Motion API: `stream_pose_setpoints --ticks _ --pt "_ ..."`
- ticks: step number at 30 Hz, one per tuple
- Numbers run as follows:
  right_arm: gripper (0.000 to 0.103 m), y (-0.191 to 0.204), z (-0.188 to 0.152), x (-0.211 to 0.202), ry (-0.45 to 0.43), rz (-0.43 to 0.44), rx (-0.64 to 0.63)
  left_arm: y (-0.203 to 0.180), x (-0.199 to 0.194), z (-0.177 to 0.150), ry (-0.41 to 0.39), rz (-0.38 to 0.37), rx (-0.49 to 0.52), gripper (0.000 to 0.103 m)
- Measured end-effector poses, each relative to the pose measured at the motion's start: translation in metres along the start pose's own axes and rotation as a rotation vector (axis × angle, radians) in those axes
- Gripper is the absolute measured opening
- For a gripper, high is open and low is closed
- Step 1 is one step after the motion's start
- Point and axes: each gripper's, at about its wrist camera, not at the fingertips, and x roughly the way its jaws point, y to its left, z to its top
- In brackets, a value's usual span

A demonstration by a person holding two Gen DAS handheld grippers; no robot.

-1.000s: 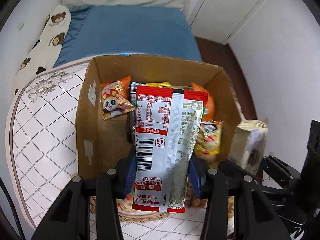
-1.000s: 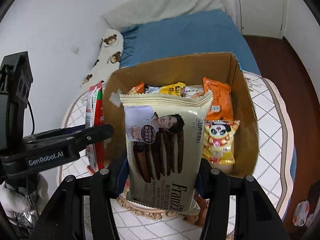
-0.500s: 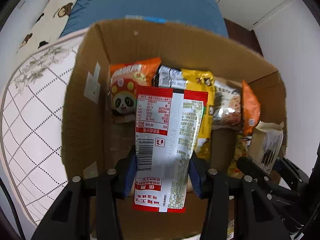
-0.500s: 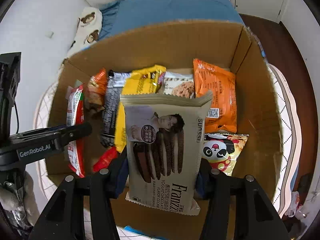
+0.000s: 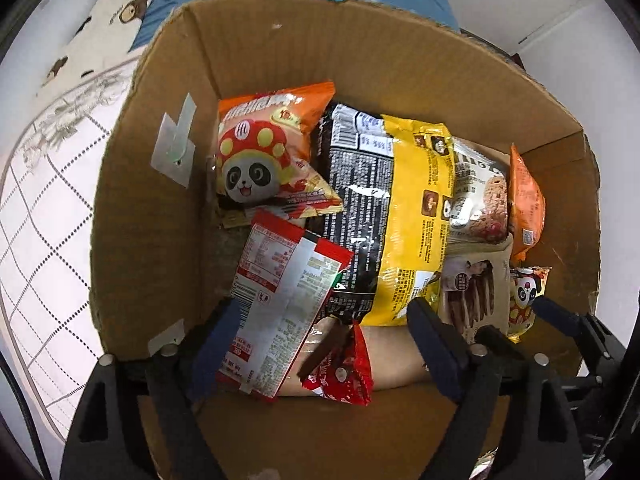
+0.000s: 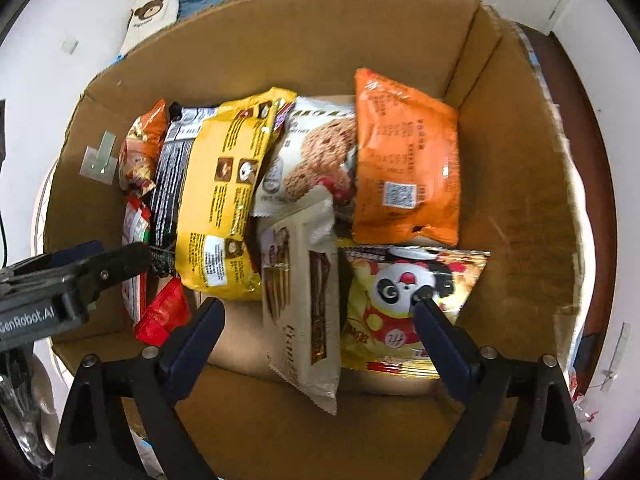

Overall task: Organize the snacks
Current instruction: 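Lift both grippers out of the box toward the remaining snacks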

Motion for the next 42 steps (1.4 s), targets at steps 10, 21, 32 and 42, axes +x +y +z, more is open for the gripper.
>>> stream_pose_setpoints --ticks 10,21,32,42 --pt "0.097 -0.004 -0.026 -0.047 -0.14 -0.06 -0.015 -0.008 -0.033 -0.038 -0.142 0.062 0.033 0.086" --pt "0.097 0.0 -0.076 -0.113 -0.305 -0.081 -0.041 -0.013 -0.1 -0.094 -0.344 0.063 0.065 0.086" --pt "0.097 0.019 -0.141 -0.185 -0.476 -0.071 -0.065 -0.025 -0.165 -0.159 -0.526 0.07 0.103 0.086" --pt "0.097 0.026 -0.185 -0.223 -0.553 -0.028 -0.05 -0.031 -0.194 -0.204 -0.581 0.025 0.111 0.086"
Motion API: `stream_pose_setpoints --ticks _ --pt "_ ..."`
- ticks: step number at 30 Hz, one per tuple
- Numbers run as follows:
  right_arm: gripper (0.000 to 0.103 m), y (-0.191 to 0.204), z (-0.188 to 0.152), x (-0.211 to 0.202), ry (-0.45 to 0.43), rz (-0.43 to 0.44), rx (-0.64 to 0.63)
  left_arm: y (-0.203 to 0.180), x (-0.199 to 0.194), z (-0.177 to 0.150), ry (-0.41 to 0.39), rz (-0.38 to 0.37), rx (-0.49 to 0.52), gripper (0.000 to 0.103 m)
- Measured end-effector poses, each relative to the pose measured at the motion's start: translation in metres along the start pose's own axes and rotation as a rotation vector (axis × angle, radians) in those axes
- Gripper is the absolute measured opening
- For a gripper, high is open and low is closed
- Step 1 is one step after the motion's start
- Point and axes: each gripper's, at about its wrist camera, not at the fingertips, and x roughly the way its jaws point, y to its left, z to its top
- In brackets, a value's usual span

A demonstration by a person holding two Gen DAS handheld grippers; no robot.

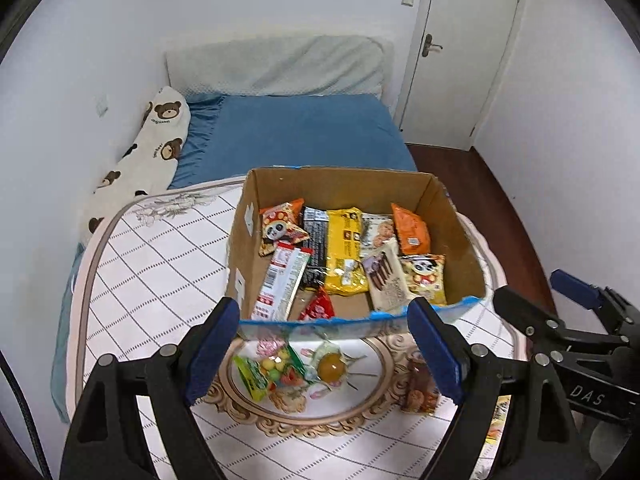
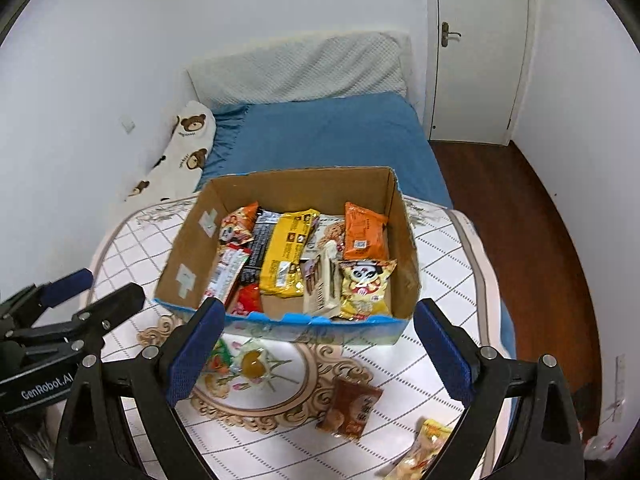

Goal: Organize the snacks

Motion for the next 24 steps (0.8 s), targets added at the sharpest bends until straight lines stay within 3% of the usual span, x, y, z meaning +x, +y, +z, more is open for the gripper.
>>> stream_pose_setpoints --ticks 6,9,11,13,17,20,24 --pt "0.097 -0.012 -0.033 0.019 0.099 0.042 0.082 0.012 0.006 -0.022 0.035 0.029 -0.027 0.086" --pt "0.097 -0.028 -0.067 0.065 0.231 0.072 0.18 0.029 0.032 -0.045 0.108 0.082 -0.046 0.086" --pt "0.097 -0.037 -0.088 0.096 0.317 0.063 0.229 0.044 0.052 -0.064 0.144 0.17 -0.052 0.086" --pt "0.092 -0.044 -0.109 0.126 0.384 0.042 0.263 0.058 0.072 -0.082 0.187 0.234 -0.052 0.086" --pt "0.081 -0.051 -0.139 0.173 0.484 0.033 0.304 0.081 0.103 -0.108 0.268 0.278 -0.052 0.086" --pt "0.079 -0.048 -0.149 0.19 0.498 0.022 0.284 0.074 0.126 -0.115 0.305 0.268 0.081 0.086" --pt "0.075 -0.04 -0.148 0.193 0.482 0.038 0.24 0.045 0.156 -0.119 0.337 0.255 0.36 0.086"
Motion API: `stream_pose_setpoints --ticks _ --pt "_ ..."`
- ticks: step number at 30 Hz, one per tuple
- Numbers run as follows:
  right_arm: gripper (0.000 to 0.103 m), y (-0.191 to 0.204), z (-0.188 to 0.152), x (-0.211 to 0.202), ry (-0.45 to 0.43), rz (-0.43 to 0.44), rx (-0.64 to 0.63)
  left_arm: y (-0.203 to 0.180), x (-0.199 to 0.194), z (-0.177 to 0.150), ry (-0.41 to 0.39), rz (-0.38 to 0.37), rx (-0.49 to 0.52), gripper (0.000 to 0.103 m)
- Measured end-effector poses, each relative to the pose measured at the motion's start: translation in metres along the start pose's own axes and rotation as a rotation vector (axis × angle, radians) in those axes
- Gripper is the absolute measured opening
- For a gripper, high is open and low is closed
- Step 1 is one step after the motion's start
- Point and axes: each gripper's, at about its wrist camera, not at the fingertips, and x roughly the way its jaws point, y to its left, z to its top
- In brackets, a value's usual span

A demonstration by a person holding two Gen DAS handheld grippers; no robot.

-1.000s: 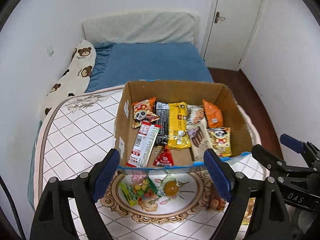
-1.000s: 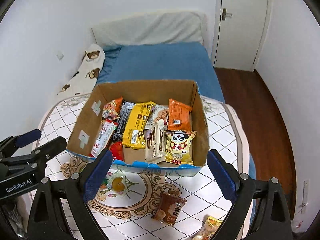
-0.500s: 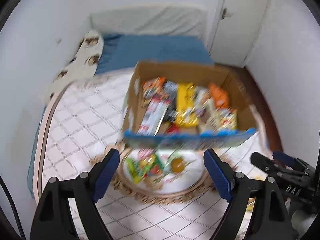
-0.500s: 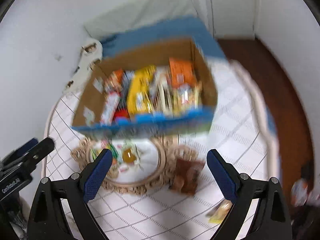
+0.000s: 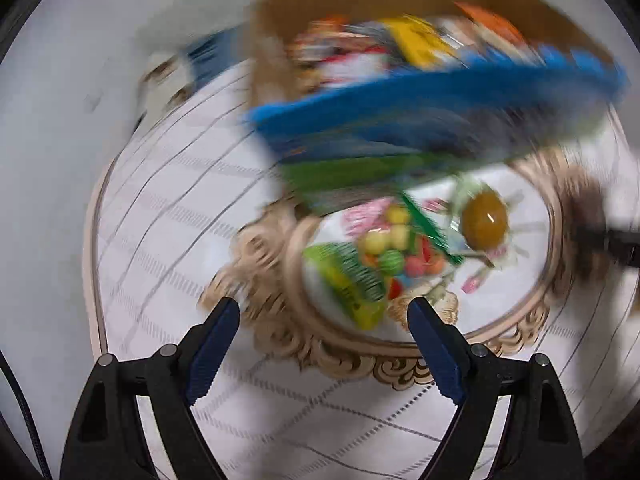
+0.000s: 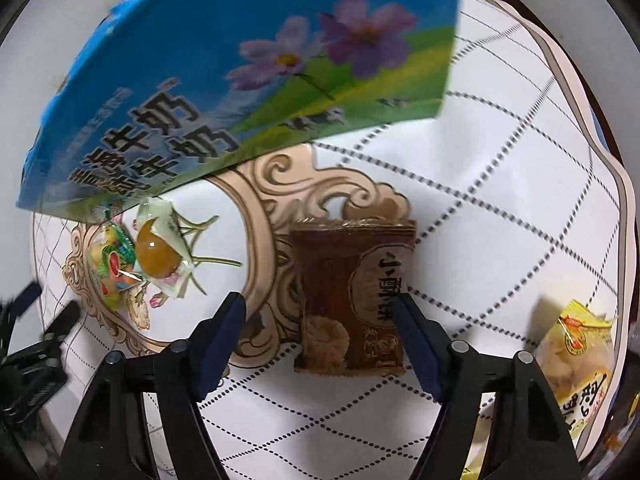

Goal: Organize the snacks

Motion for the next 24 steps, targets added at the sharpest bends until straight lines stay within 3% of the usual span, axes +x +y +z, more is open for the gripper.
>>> stream_pose_setpoints --ticks 4,6,11,12,14,17,19,24 --pt "0.073 0.005 0.001 0.002 0.02 -0.008 -0.019 -0.038 0.025 0.013 0.034 0.062 0.285 0.086" --pt "0.073 0.004 0.001 0.002 0.028 -0.009 -0.017 -0.05 0.035 0.016 0.054 0.069 0.36 0.086" --pt "0.073 -0.006 0.006 0.005 0.06 -0.004 0.01 -0.066 0.048 0.023 0.071 0.012 0.427 0.084" --pt "0.073 -0.012 0.007 0.004 0.064 -0.001 0.018 -0.069 0.049 0.024 0.071 -0.004 0.432 0.071" --pt "0.073 -0.02 0.008 0.01 0.088 0.011 0.042 -0.073 0.048 0.025 0.07 -0.008 0.433 0.067" --pt "0.074 -0.025 0.009 0.015 0.105 0.009 0.049 -0.073 0.045 0.025 0.088 -0.019 0.355 0.061" --pt "0.074 -0.021 0.01 0.017 0.101 -0.009 0.024 -0.064 0.045 0.023 0.131 -0.049 0.245 0.056" --pt "0.072 0.002 0.003 0.025 0.064 -0.097 -0.116 -0.033 0.046 -0.005 0.281 -0.26 -0.153 0.055"
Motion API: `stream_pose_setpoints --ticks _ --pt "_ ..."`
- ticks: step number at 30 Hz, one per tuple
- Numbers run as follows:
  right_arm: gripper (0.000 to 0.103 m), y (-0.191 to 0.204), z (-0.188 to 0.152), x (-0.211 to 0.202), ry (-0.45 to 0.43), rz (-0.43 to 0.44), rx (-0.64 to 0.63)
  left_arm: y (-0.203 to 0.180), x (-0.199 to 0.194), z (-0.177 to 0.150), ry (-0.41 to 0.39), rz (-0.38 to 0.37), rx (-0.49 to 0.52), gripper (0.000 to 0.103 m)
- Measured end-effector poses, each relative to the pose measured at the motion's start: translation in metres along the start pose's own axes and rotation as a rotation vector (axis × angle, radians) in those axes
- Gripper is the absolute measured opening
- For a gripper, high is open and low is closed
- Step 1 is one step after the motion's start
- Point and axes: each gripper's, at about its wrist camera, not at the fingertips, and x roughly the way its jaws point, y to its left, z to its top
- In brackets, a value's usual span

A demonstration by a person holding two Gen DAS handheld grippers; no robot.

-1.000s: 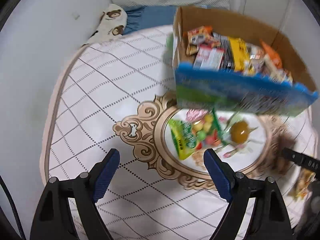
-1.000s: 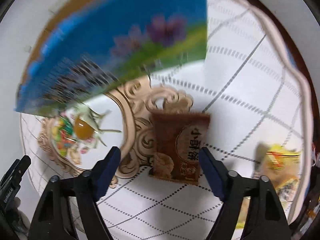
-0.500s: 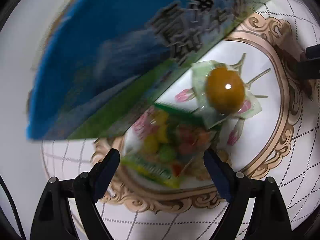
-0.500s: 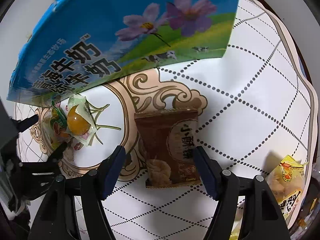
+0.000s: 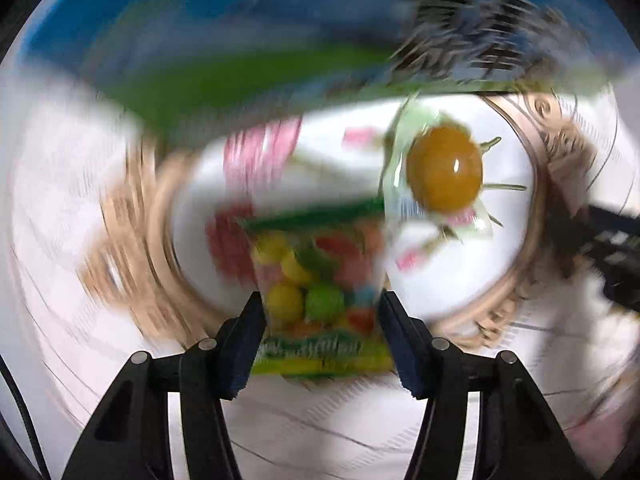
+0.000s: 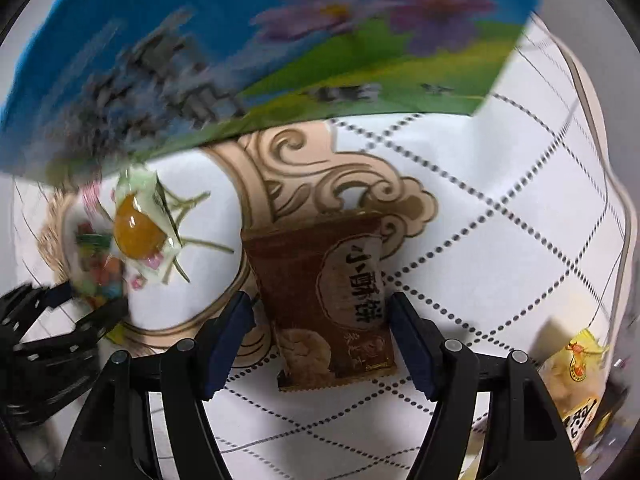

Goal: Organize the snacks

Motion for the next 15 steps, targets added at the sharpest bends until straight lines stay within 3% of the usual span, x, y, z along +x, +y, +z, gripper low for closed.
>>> stream_pose_setpoints --ticks 3,6,11,15 --pt "0.067 0.013 -0.014 0.005 -0.001 -0.016 -0.083 0.017 0.007 -0.024 0.047 -0.119 -0.167 0.055" --pt "0.062 0.019 -0.031 0.007 0.039 0.013 -0.128 0.024 0.015 -0.041 0.081 -0.196 -0.226 0.055" --pt "0.063 0.019 -0.046 0.011 0.109 0.072 -0.12 0.035 0.04 -0.05 0.107 -0.206 -0.201 0.063" --pt "0.079 0.007 -0.042 0.017 0.133 0.144 -0.04 0.035 0.052 -0.05 0.119 -0.203 -0.22 0.067"
